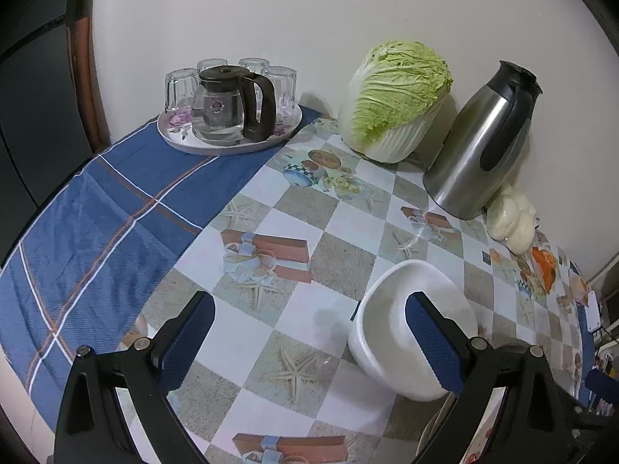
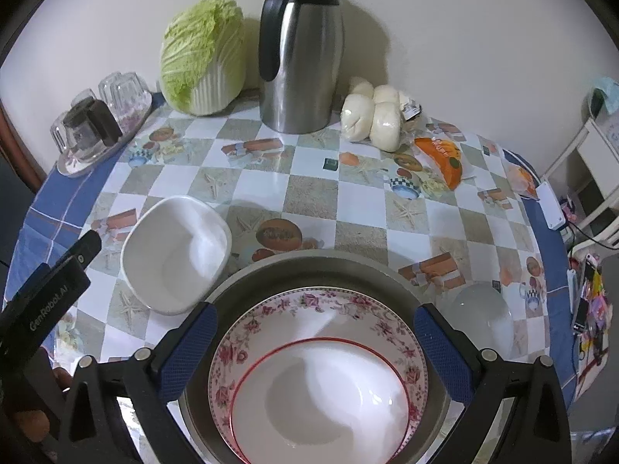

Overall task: Organize plates and bowls
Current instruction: 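Move both grippers to the white square bowl, then close both grippers on the white square bowl rim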

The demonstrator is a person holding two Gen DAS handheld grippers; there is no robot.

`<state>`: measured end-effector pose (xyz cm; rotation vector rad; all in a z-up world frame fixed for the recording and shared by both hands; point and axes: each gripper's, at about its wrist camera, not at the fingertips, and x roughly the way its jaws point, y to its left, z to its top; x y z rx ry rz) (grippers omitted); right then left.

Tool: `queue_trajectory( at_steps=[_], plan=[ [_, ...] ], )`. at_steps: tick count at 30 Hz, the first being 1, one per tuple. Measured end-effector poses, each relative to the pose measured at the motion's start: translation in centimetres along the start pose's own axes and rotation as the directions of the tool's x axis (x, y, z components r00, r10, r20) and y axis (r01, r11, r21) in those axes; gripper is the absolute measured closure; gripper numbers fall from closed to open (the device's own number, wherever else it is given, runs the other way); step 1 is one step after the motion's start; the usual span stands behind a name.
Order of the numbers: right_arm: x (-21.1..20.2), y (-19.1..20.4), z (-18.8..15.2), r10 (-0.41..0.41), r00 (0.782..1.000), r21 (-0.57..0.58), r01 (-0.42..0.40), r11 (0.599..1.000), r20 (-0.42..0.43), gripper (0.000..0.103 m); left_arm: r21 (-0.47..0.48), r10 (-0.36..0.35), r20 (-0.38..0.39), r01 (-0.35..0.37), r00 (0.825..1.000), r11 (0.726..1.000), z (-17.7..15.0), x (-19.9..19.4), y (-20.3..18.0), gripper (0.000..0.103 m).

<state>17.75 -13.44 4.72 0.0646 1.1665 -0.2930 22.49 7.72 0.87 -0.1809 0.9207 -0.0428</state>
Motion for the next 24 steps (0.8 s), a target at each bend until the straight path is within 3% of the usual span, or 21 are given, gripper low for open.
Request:
queue_trajectory(
  at_steps=[6,14,18,24],
  plan=[
    [0.1,1.5,1.4,0.000,1.000,-0.039,0.001,0.999,0.012,0.001,-0.053,-0.085,-0.040,0.083,0.996,0.995,0.4,1.3,0.4,0.004],
    [0.8,2.1,3.6,0.083,0.996,0.033,-0.084,0.996,0.016,0.005,-0.089,-0.102,-0.091,0.094,0.991,0.992,0.3,2.8,0.9,0.004],
    [1.3,2.3,4.4,0.105,0.994,0.067,-0.107,0.992,0.032,0.014,-0.116,-0.127,-0.119,0.113,0.985,0.987,-0.1,3.7,1.4,0.004],
    [3.7,2.3,4.4,0.146,0.989,0.136,-0.142,0.980,-0.016,0.026,-0.108,-0.152,-0.142,0.137,0.978,0.985,-0.4,4.1,1.0,0.004]
  ],
)
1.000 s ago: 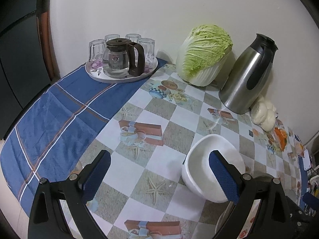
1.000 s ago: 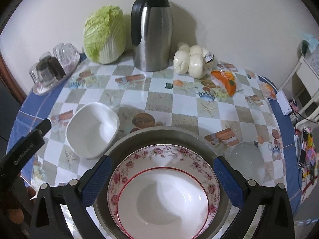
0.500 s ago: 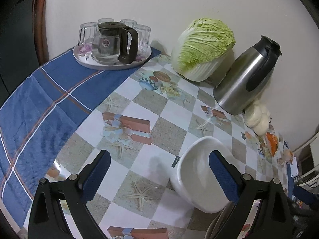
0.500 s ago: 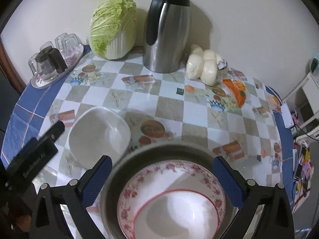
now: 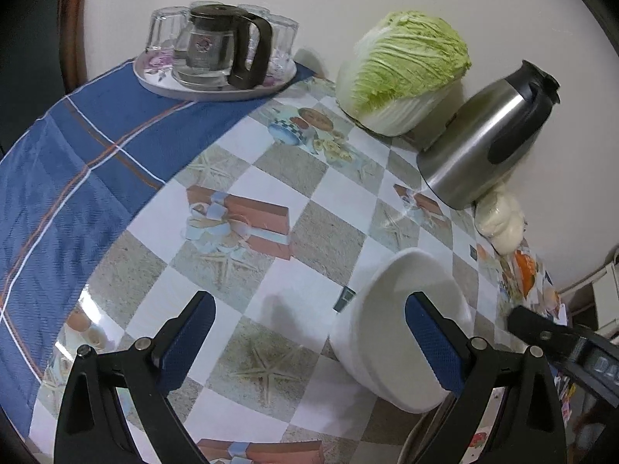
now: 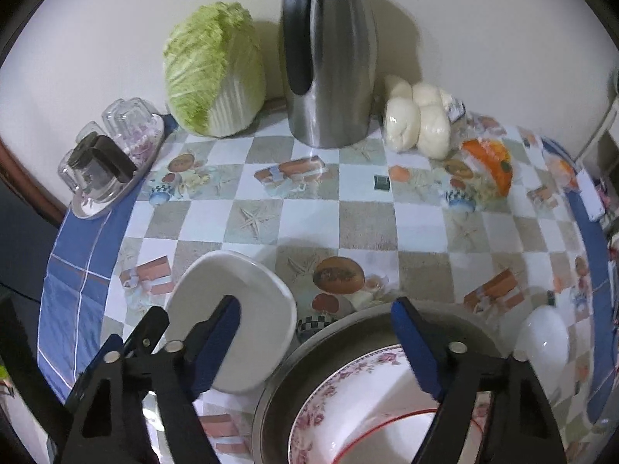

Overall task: Organize plates and bowls
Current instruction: 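Close both grippers on the white square bowl rim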

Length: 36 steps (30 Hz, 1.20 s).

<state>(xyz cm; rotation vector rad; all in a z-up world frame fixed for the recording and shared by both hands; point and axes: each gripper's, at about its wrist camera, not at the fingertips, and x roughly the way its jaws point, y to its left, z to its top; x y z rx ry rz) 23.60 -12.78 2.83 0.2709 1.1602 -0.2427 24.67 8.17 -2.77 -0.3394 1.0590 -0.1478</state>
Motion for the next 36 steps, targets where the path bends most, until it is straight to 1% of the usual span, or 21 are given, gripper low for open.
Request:
queue_trajectory(
  at_steps=[1,4,5,7,8,11,13,15,17,19,20,23,25,30,36],
  plan=[
    [0.5,-0.2,-0.1,0.012,1.000,0.020,-0.012,1.000,-0.016,0.031,0.005,-0.005,-0.011,0.005,1.000,1.000,-0.1,0.2,-0.2,0.004],
    [2.0,-0.6,-0.4,0.048,0.997,0.073,-0.044,0.996,-0.060,0.040,0.022,-0.014,-0.035,0.014,0.999,1.000,-0.4,0.8,-0.6,0.006],
    [2.3,-0.5,-0.4,0.044,0.997,0.074,-0.039,0.996,-0.062,0.042,0.027,-0.012,-0.044,0.014,0.999,1.000,-0.5,1.1,-0.7,0.006],
    [2.7,-0.1,-0.4,0.027,0.998,0.058,-0.024,0.998,-0.059,0.048,0.032,-0.021,-0.059,0.023,0.998,0.999,-0.6,1.5,-0.8,0.012],
    [2.9,0.1,-0.3,0.024,0.998,0.050,-0.021,0.999,-0.057,0.050,0.032,-0.024,-0.067,0.026,0.997,0.999,-0.6,1.7,-0.9,0.013],
    [3.4,0.7,-0.1,0.010,0.999,0.021,-0.009,1.000,-0.051,0.057,0.024,-0.032,-0.084,0.034,0.996,0.999,-0.8,2.1,-0.9,0.023],
    [3.9,1.1,-0.1,-0.005,0.999,0.004,0.006,1.000,-0.052,0.063,0.016,-0.046,-0.096,0.048,0.994,0.999,-0.8,2.3,-0.8,0.031],
    [4.5,1.4,-0.1,-0.022,0.998,-0.008,0.021,1.000,-0.062,0.065,0.011,-0.057,-0.103,0.058,0.993,0.998,-0.8,2.5,-0.7,0.036],
    [4.9,1.6,-0.2,-0.030,0.997,-0.019,0.029,0.999,-0.069,0.069,0.007,-0.061,-0.114,0.063,0.992,0.998,-0.9,2.8,-0.7,0.042],
    [5.3,1.8,-0.3,-0.037,0.997,-0.027,0.035,0.999,-0.072,0.072,0.003,-0.066,-0.130,0.067,0.989,0.998,-1.0,3.2,-0.7,0.050],
    [5.5,1.9,-0.3,-0.040,0.996,-0.031,0.038,0.999,-0.074,0.073,0.001,-0.068,-0.135,0.069,0.988,0.998,-1.1,3.3,-0.7,0.052],
    [6.0,2.1,-0.3,-0.038,0.996,-0.037,0.035,0.999,-0.085,0.081,-0.018,-0.094,-0.155,0.092,0.983,0.996,-1.3,3.7,-0.6,0.054],
    [6.3,2.3,-0.4,-0.031,0.995,-0.039,0.027,0.999,-0.092,0.085,-0.031,-0.096,-0.165,0.092,0.982,0.995,-1.3,3.7,-0.5,0.054],
    [6.5,3.2,-0.8,-0.025,0.994,-0.060,0.018,0.998,-0.106,0.087,-0.057,-0.084,-0.179,0.074,0.980,0.996,-1.2,3.5,0.3,0.054],
    [6.6,4.7,-2.0,-0.002,0.993,-0.103,-0.010,0.995,-0.120,0.087,-0.115,-0.054,-0.198,0.031,0.979,0.993,-1.2,3.4,2.0,0.054]
  ],
)
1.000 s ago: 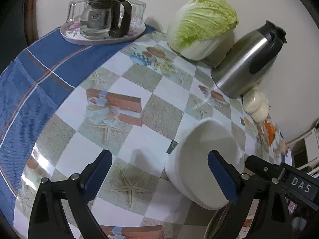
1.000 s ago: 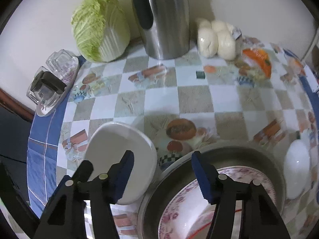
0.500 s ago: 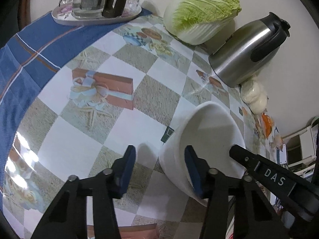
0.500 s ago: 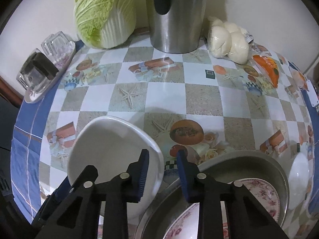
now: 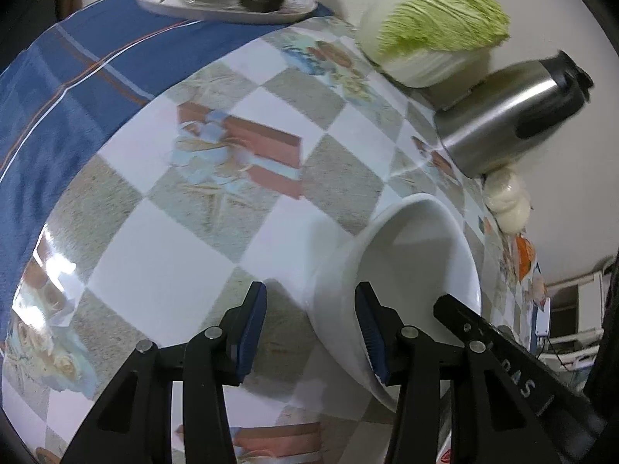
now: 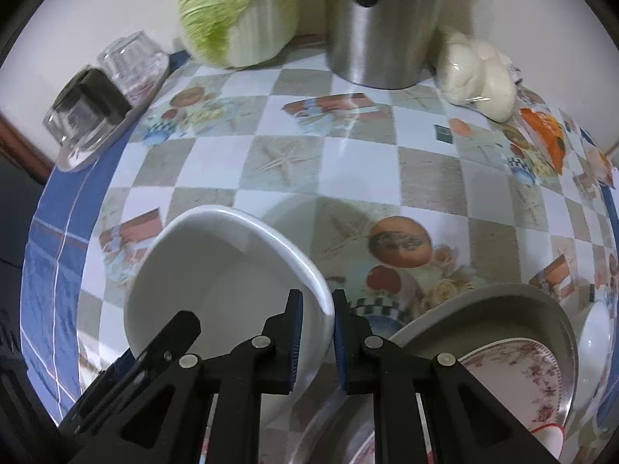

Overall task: Organize plates and bowls
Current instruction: 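Lift the white square bowl with both grippers and carry it over the tray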

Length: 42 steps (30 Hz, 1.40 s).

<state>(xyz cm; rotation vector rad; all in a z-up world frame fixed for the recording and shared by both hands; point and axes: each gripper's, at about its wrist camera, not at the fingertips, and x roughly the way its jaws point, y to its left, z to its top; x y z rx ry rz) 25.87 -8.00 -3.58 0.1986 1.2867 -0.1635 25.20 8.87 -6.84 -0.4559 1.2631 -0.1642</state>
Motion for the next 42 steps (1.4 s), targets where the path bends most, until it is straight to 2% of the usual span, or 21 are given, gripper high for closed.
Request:
queue_trajectory(
  at_steps=[7,12,20,23,25,27,42],
  plan=[
    [1.1,2.1,-1.5,0.048,0.998,-0.027,-0.049,0.998,-0.043,0.087,-0.039,0.016,0.015,-0.016,1.000,0.999,0.0,-0.6,1.8,0.056],
    [1.4,2.8,-1.4,0.057,0.997,-0.022,-0.058,0.998,-0.043,0.087,-0.038,0.042,0.024,-0.041,0.999,0.998,0.0,-0.8,2.2,0.056],
    [2.1,2.8,-1.1,0.018,1.000,-0.018,-0.019,1.000,-0.022,0.087,-0.045,0.045,0.046,-0.043,0.998,0.998,0.0,-0.6,2.3,0.056],
    [2.2,2.9,-1.0,0.017,1.000,-0.021,-0.017,1.000,-0.020,0.087,-0.047,0.033,0.049,-0.031,0.998,0.998,0.1,-0.6,2.4,0.061],
    [2.1,3.0,-0.9,0.029,0.999,-0.021,-0.029,0.999,-0.017,0.088,-0.068,-0.017,0.030,0.019,0.999,0.998,0.0,-0.4,2.7,0.072],
    [2.1,3.0,-0.9,0.045,0.999,-0.016,-0.045,0.999,-0.018,0.090,-0.094,-0.074,0.009,0.074,0.997,0.993,-0.1,-0.1,3.1,0.075],
    [1.5,3.2,-1.1,0.065,0.998,-0.005,-0.065,0.998,-0.021,0.090,-0.110,-0.104,-0.024,0.101,0.994,0.989,-0.1,-0.2,3.4,0.076]
  ],
)
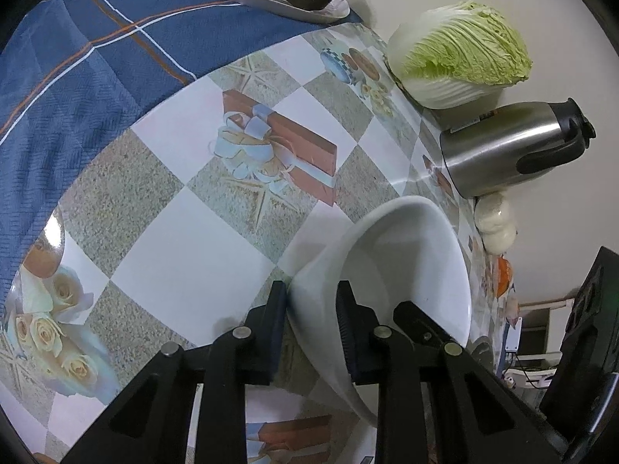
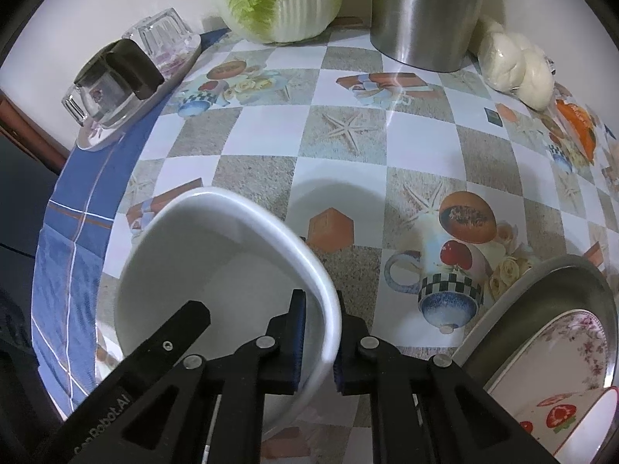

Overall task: Organize plates and bowls
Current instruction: 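Lift the white square bowl with both grippers and carry it over the tray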

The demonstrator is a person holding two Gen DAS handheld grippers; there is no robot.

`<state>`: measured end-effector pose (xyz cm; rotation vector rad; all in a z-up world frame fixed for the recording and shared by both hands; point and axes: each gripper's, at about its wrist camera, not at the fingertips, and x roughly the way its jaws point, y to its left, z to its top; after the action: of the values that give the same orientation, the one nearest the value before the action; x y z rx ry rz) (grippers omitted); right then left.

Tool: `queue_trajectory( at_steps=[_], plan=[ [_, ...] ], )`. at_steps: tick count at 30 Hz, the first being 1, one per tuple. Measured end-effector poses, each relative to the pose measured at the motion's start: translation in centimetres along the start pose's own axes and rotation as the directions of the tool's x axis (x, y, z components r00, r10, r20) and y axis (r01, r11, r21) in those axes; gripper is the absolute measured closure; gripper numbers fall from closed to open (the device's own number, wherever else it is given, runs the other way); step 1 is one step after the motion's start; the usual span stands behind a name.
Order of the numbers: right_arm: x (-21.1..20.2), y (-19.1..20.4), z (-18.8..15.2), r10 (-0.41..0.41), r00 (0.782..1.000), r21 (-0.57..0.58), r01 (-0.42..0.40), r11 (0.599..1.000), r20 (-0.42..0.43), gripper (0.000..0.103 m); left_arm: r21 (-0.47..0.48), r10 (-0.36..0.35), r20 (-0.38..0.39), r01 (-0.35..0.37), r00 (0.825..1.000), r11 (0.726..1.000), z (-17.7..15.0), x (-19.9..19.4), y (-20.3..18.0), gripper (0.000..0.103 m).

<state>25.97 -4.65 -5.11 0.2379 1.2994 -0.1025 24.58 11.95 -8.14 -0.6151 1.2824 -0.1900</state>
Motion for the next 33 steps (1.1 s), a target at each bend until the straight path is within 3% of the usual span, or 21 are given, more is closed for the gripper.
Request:
queue_trajectory(
  at_steps=[16,33],
  plan=[
    [-6.0,-1.5,0.5,0.048,0.994,0.016,-0.050,0.999,0.097,0.090,0.085,-0.067,0.056,0.062,0.996,0.994,-0.3,-3.9,-3.8,0.076],
    [-13.8,-5.5,-2.4,0.088,0.974,0.050,-0.101,0.994,0.209,0.090,0.210,-0.106,0.126,0.078,0.986,0.975,-4.2,-9.4,-10.0,0.076]
  ],
)
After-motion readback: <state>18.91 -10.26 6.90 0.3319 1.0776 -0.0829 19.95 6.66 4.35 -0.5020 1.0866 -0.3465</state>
